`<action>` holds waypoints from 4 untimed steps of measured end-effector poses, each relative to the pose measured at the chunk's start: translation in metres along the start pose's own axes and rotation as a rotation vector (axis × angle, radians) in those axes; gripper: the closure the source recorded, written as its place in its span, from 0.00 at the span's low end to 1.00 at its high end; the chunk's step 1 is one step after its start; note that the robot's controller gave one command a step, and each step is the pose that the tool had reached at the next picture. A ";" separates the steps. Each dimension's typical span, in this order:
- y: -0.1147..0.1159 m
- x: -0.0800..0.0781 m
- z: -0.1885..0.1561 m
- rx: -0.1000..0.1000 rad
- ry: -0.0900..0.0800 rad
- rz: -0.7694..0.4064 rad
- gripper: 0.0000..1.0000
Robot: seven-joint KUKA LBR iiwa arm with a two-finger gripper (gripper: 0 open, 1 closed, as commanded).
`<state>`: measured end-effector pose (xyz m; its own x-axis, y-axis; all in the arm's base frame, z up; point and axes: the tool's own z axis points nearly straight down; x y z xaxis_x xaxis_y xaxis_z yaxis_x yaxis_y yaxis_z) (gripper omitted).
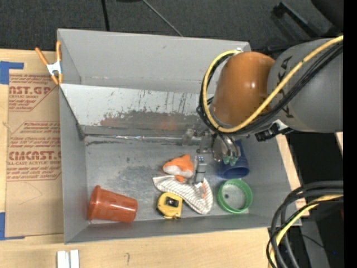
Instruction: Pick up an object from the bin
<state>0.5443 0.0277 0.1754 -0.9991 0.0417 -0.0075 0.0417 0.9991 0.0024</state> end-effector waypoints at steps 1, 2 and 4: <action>0.006 -0.013 0.049 0.003 0.003 -0.075 0.00; -0.010 0.007 0.091 0.002 0.005 0.082 1.00; -0.034 0.030 -0.060 0.002 0.004 0.114 1.00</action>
Offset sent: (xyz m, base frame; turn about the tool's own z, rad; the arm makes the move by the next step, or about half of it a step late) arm -0.0076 -0.0101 -0.0922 0.0829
